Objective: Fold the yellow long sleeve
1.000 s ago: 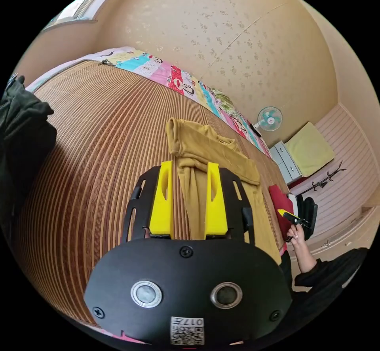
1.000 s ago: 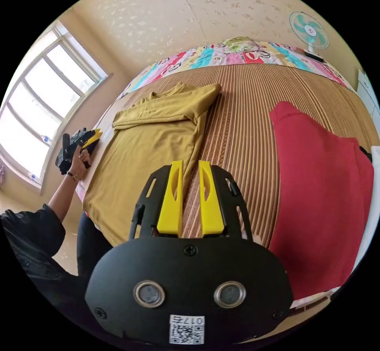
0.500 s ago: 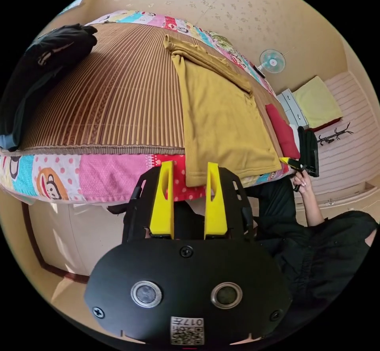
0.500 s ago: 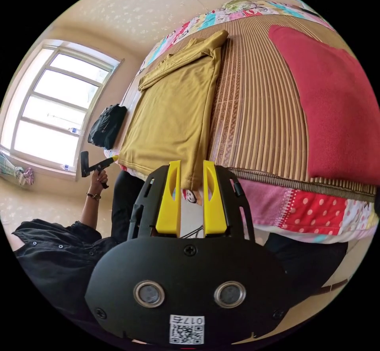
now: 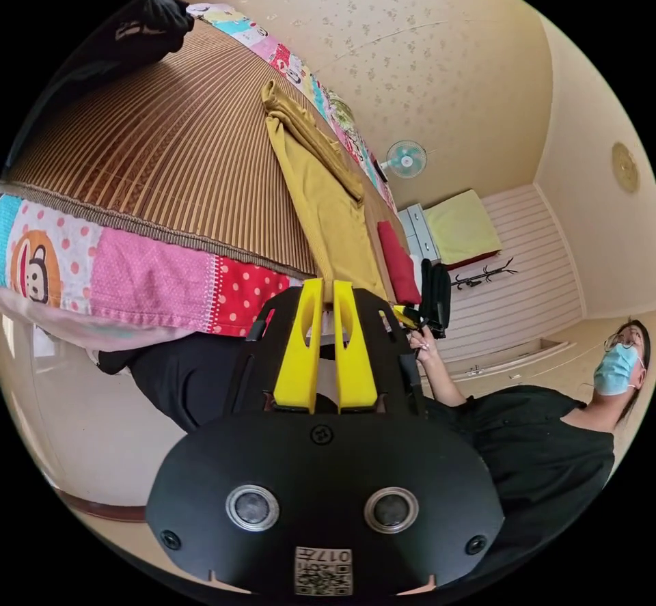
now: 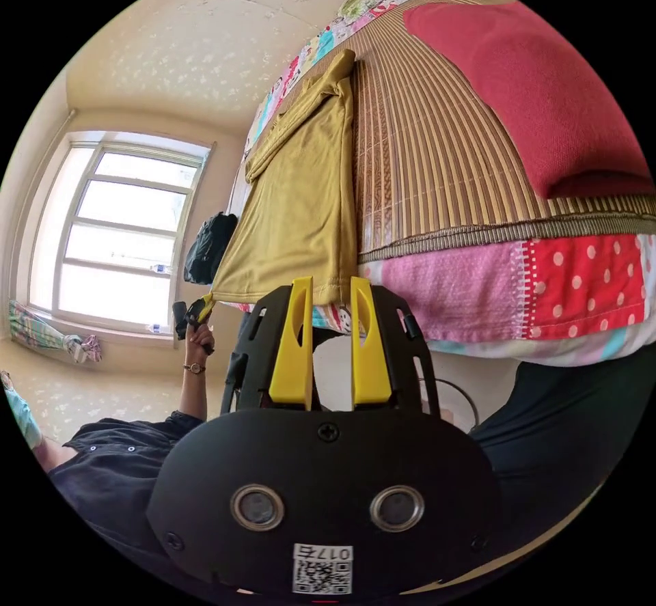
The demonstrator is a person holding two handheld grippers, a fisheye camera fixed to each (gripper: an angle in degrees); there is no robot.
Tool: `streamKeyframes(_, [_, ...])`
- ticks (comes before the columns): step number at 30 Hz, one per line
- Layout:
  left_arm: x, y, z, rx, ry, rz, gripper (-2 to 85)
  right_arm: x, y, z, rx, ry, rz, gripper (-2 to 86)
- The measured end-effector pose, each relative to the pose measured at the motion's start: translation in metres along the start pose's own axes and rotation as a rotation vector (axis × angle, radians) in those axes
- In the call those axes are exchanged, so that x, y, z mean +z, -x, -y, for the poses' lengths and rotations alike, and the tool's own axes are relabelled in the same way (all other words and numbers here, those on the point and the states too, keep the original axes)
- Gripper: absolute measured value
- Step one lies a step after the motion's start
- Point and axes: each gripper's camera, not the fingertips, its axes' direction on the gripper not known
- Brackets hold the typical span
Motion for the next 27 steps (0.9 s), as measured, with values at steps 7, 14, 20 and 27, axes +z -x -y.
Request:
streamKeyframes(7, [-0.025,0.006,-0.003,-0.014,-0.046,-0.052,2.7,-0.027,0.015,0.001,0.094,-0.030,-0.065,8.8])
streamKeyframes(14, [-0.049,0.022,-0.005,-0.085,-0.046,-0.078,2.6,-0.029,0.042,0.017,0.045,0.035,-0.166,8.6])
streamKeyframes(20, [-0.076,0.027,-0.012,-0.076,-0.096,-0.133,2.5,-0.054,0.051,0.018,0.063,0.054,-0.102,4.3])
streamKeyframes(27, [-0.106,0.005,-0.031,0.013,-0.119,-0.294,2.4,-0.162,0.066,0.005,-0.035,-0.123,0.216,2.4])
